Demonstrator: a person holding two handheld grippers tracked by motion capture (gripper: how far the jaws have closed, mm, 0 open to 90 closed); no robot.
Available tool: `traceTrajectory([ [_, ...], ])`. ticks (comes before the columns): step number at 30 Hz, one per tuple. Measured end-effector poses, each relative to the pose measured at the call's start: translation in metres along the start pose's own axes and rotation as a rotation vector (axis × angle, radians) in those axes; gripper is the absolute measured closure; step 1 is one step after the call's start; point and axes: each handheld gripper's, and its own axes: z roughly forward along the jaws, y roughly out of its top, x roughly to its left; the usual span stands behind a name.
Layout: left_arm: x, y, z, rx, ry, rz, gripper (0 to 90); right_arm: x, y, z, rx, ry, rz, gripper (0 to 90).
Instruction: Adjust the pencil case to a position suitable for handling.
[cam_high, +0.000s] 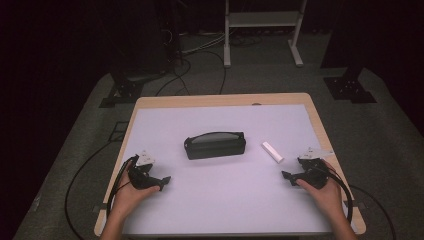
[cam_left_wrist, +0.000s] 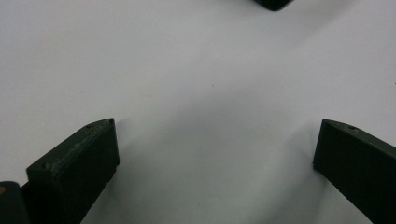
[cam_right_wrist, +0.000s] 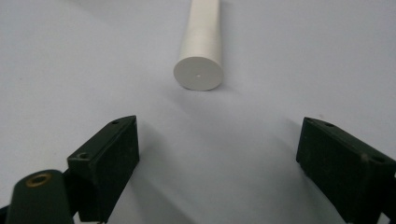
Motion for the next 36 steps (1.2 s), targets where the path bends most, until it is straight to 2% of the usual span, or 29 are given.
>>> traceTrajectory([
  [11,0.000,0.000,-0.001,-0.002,0.000,0.000,1.5,0.000,0.000,0.000,0.000,0.000,0.001,12.1],
  [12,0.000,0.000,-0.003,-0.011,-0.005,0.008,3.4,0.000,0.000,0.000,0.000,0.000,0.001,12.1],
  [14,-0.001,0.000,-0.004,-0.022,-0.010,0.010,14.3,0.000,0.000,0.000,0.000,0.000,0.001,12.2],
  [17,-0.001,0.001,-0.005,-0.020,-0.010,0.012,14.9,0.000,0.000,0.000,0.000,0.000,0.001,12.2],
  [19,-0.001,0.002,-0.006,-0.023,-0.012,0.015,20.3,0.000,0.000,0.000,0.000,0.001,0.001,12.2],
  [23,-0.001,0.005,-0.010,-0.032,-0.030,0.010,22.8,0.000,0.000,0.000,0.000,0.001,0.001,12.1],
  [27,-0.003,0.012,-0.015,-0.066,-0.073,0.006,25.8,0.000,0.000,0.000,0.000,0.001,0.002,12.2],
  [29,-0.004,0.014,-0.016,-0.061,-0.078,0.010,26.1,0.000,0.000,0.000,0.000,0.001,0.001,12.2],
  [35,-0.006,0.025,-0.021,-0.094,-0.097,0.015,28.1,0.000,0.000,0.000,0.000,0.001,0.002,12.2],
  [36,-0.005,0.028,-0.021,-0.104,-0.117,0.007,28.1,0.000,0.000,0.000,0.000,0.002,0.002,12.2],
])
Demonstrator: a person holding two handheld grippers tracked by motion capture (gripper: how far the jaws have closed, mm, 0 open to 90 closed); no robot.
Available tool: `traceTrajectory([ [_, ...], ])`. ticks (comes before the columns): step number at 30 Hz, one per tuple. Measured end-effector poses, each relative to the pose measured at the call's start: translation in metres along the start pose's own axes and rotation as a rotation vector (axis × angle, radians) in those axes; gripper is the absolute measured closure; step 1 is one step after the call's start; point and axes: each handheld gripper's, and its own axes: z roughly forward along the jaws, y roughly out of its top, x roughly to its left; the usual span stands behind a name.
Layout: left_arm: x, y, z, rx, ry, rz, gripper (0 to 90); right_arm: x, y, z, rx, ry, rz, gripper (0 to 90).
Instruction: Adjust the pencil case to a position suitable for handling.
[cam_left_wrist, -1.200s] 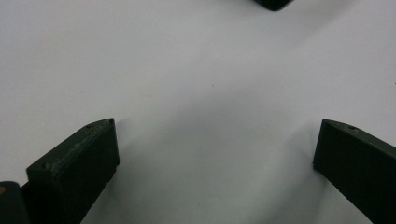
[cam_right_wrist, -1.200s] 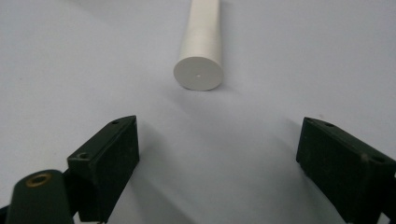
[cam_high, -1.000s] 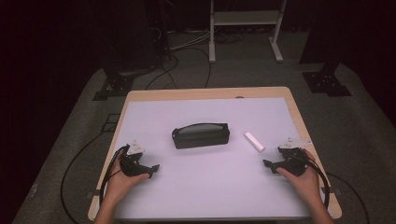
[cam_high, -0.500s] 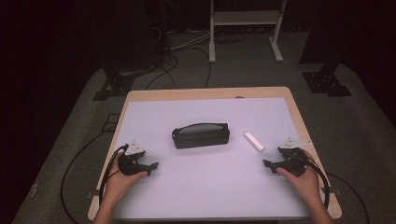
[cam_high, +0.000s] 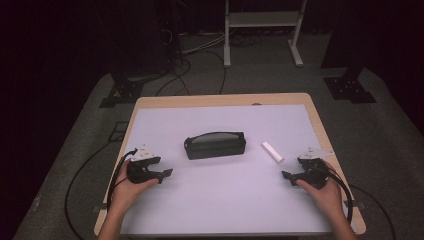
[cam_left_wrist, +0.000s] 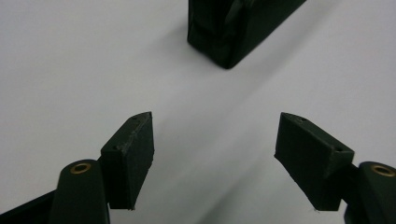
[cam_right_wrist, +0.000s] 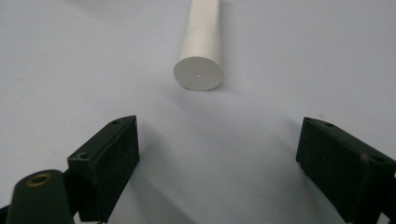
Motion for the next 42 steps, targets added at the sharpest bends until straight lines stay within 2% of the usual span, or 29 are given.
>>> traceTrajectory([
  [6,0.000,0.009,0.000,-0.009,-0.001,0.021,29.6,0.000,0.000,0.000,0.000,0.000,0.000,12.2],
  [13,-0.004,0.027,0.004,-0.019,-0.023,0.054,31.8,0.000,0.000,0.000,0.000,0.000,0.000,12.2],
  [20,-0.005,0.038,0.008,-0.025,-0.040,0.070,32.9,0.000,0.000,0.000,0.000,0.001,0.001,12.2],
  [24,-0.009,0.046,0.011,-0.026,-0.052,0.094,33.1,0.000,0.000,0.000,0.000,0.000,0.000,12.2],
  [30,-0.014,0.061,0.018,-0.033,-0.064,0.124,33.3,0.000,0.000,0.000,0.001,0.001,0.002,12.2],
  [42,-0.021,0.080,0.030,-0.041,-0.094,0.167,35.0,-0.001,0.000,0.000,0.003,0.006,0.008,12.1],
])
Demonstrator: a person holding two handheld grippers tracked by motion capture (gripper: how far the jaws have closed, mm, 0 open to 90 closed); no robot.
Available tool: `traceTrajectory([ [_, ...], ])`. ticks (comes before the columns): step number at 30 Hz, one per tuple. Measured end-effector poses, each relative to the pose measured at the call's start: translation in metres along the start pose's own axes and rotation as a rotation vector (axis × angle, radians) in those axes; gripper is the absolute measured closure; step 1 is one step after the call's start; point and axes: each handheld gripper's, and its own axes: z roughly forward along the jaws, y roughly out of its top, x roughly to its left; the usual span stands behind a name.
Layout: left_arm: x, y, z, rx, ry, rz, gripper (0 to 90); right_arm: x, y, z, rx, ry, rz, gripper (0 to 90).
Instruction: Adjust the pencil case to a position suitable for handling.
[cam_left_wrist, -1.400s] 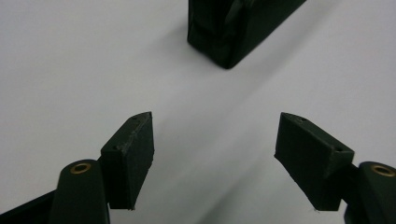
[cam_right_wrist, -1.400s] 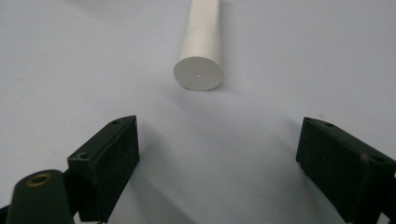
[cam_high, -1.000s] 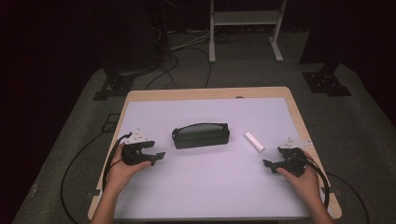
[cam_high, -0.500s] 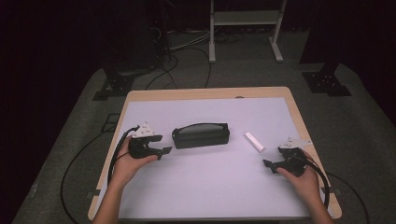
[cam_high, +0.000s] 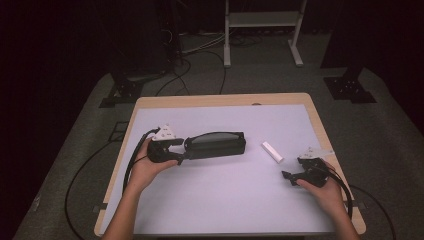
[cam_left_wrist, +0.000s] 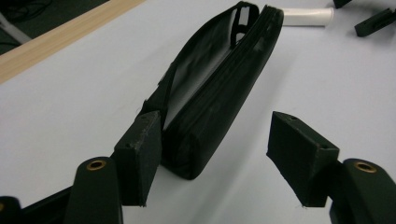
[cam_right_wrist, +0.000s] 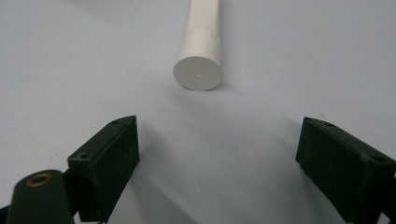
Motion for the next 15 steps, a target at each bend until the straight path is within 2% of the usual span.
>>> traceTrajectory([
  [15,-0.004,0.020,0.028,0.001,-0.044,0.046,36.8,0.000,0.000,0.000,-0.001,-0.002,-0.002,12.2],
])
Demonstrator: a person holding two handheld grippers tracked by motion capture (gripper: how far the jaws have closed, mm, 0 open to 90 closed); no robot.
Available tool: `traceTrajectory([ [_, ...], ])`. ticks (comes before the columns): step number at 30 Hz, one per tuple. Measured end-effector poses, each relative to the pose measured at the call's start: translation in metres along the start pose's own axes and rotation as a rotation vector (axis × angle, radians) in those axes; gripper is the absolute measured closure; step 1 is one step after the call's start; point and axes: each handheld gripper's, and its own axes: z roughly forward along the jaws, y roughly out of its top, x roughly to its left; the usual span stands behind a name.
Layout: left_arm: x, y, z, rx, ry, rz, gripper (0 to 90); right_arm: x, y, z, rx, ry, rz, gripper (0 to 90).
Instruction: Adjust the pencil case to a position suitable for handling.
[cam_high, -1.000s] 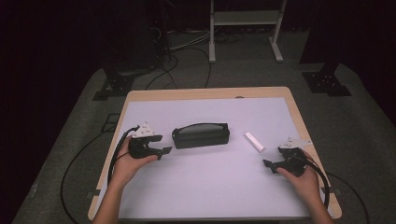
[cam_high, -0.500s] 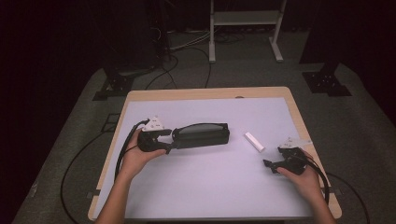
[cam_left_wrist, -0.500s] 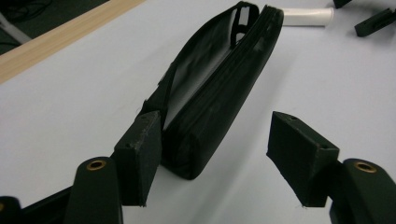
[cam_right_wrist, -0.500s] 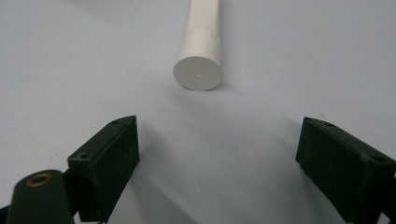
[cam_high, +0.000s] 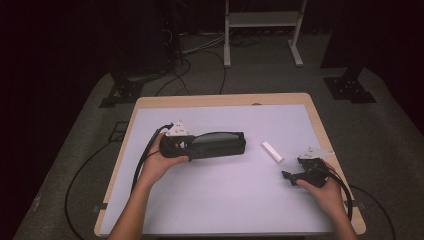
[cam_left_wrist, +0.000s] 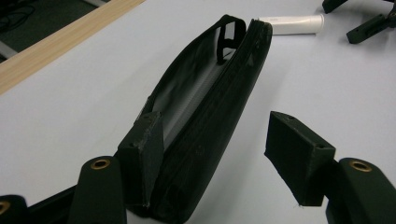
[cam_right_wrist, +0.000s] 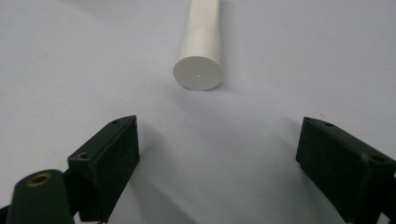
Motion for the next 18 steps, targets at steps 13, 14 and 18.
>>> traceTrajectory([
  [13,0.001,0.009,0.027,0.017,-0.040,0.020,38.6,0.000,0.000,0.000,0.000,0.000,0.000,12.2],
  [14,0.001,0.009,0.029,0.011,-0.040,0.014,38.8,0.000,0.000,0.000,0.000,0.000,0.000,12.3],
  [18,0.000,0.012,0.036,0.008,-0.053,0.017,39.6,0.000,0.000,0.000,0.000,0.000,0.000,12.3],
])
